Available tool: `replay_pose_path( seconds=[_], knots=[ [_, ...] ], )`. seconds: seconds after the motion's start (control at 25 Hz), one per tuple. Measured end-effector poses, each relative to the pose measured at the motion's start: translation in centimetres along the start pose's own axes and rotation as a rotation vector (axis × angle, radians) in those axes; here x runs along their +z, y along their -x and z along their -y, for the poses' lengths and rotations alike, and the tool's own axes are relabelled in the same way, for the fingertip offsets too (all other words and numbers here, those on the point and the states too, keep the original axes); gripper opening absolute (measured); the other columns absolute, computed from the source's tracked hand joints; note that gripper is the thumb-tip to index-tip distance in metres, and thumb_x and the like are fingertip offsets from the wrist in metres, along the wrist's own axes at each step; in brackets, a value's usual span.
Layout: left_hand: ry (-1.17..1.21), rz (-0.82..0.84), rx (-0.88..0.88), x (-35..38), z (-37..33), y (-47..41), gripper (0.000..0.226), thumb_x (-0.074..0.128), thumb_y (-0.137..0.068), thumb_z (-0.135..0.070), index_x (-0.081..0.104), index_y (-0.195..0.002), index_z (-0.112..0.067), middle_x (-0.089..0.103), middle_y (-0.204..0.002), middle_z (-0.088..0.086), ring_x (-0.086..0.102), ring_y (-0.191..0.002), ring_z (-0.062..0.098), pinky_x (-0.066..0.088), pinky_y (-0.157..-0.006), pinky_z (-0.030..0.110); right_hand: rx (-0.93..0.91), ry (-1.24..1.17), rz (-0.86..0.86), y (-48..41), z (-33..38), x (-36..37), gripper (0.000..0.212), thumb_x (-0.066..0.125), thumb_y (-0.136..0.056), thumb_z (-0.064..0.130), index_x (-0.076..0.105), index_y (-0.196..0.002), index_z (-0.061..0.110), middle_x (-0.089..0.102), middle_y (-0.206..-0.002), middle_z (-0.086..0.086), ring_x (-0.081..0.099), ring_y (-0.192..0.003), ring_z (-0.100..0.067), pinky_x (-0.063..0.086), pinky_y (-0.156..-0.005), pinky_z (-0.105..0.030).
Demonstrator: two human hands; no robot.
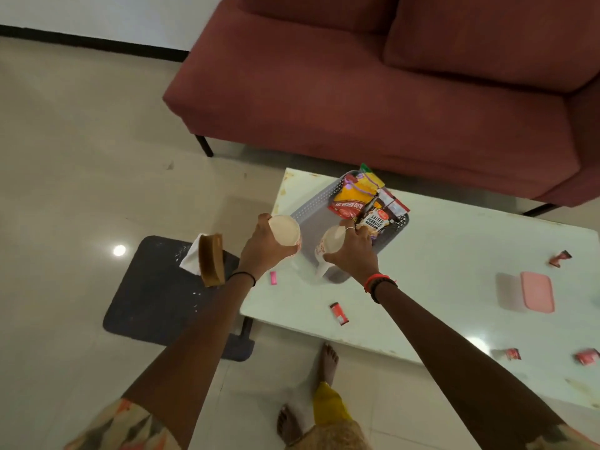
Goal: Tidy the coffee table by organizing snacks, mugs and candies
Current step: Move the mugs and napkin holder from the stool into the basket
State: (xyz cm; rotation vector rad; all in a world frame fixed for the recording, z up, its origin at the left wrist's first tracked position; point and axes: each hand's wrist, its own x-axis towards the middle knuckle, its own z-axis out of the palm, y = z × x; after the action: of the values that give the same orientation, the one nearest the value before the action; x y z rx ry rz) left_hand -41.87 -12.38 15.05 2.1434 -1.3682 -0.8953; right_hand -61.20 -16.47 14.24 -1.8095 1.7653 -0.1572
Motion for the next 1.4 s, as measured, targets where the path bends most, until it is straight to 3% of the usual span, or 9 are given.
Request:
replay_pose_path(
  seconds=[0.12,0.32,0.8,1.04,1.24,1.4],
  knots=[
    [-0.034,0.033,0.023,3.4,-2.5,-3.2,0.092,0.081,-0.061,-0.045,0.027,-0.128,-0.014,0.051,-0.128,0.01,0.056,-0.111,0.034,0.052,-0.087,0.042,0.081,-0.04,-0.006,-2.5,-2.6,-1.0,0.089,0.083,-0.062,0.036,0.037,-0.135,0.015,0.041,-0.131,-0.017,0.044,-0.124,-0.036,0.049,-0.095,-0.047],
    [-0.094,0.124,0.029,8.5,-3.7,-8.3,0.095,0.081,-0.064,-0.042,0.025,-0.135,-0.015,0.047,-0.135,0.011,0.052,-0.12,0.034,0.051,-0.091,0.045,0.136,-0.065,0.001,-5.9,-6.1,-0.1,0.091,0.083,-0.063,0.038,0.036,-0.138,0.021,0.042,-0.13,-0.014,0.047,-0.12,-0.035,0.053,-0.087,-0.047],
    [-0.156,0.229,0.063,17.5,-2.1,-17.7,0.096,0.082,-0.06,-0.045,0.022,-0.131,-0.023,0.052,-0.127,0.013,0.058,-0.111,0.036,0.054,-0.086,0.051,0.211,-0.029,0.012,-13.2,-9.8,5.8,0.082,0.076,-0.071,0.039,0.036,-0.139,0.019,0.043,-0.128,-0.015,0.047,-0.119,-0.034,0.054,-0.083,-0.043],
    [-0.101,0.25,0.056,18.8,-1.2,-20.1,0.098,0.084,-0.06,-0.041,0.024,-0.134,-0.02,0.051,-0.13,0.012,0.056,-0.113,0.034,0.052,-0.088,0.049,0.219,0.002,0.001,-14.6,-9.8,6.9,0.085,0.079,-0.066,0.033,0.036,-0.137,0.017,0.043,-0.126,-0.015,0.047,-0.117,-0.034,0.055,-0.08,-0.044],
    [-0.118,0.304,0.095,18.5,-2.0,-21.9,0.099,0.085,-0.063,-0.03,0.023,-0.138,-0.013,0.039,-0.14,0.017,0.047,-0.124,0.037,0.047,-0.097,0.052,0.268,-0.063,-0.024,-15.1,-9.4,7.1,0.086,0.082,-0.064,0.028,0.037,-0.136,0.017,0.043,-0.125,-0.014,0.046,-0.117,-0.034,0.054,-0.081,-0.045],
    [-0.185,0.327,0.11,18.1,-2.1,-22.3,0.106,0.085,-0.062,-0.033,0.021,-0.143,-0.012,0.032,-0.145,0.018,0.039,-0.13,0.038,0.043,-0.102,0.052,0.275,-0.043,-0.023,-15.0,-9.1,7.1,0.085,0.081,-0.065,0.029,0.036,-0.136,0.017,0.042,-0.127,-0.015,0.046,-0.119,-0.035,0.054,-0.081,-0.046]
  ],
)
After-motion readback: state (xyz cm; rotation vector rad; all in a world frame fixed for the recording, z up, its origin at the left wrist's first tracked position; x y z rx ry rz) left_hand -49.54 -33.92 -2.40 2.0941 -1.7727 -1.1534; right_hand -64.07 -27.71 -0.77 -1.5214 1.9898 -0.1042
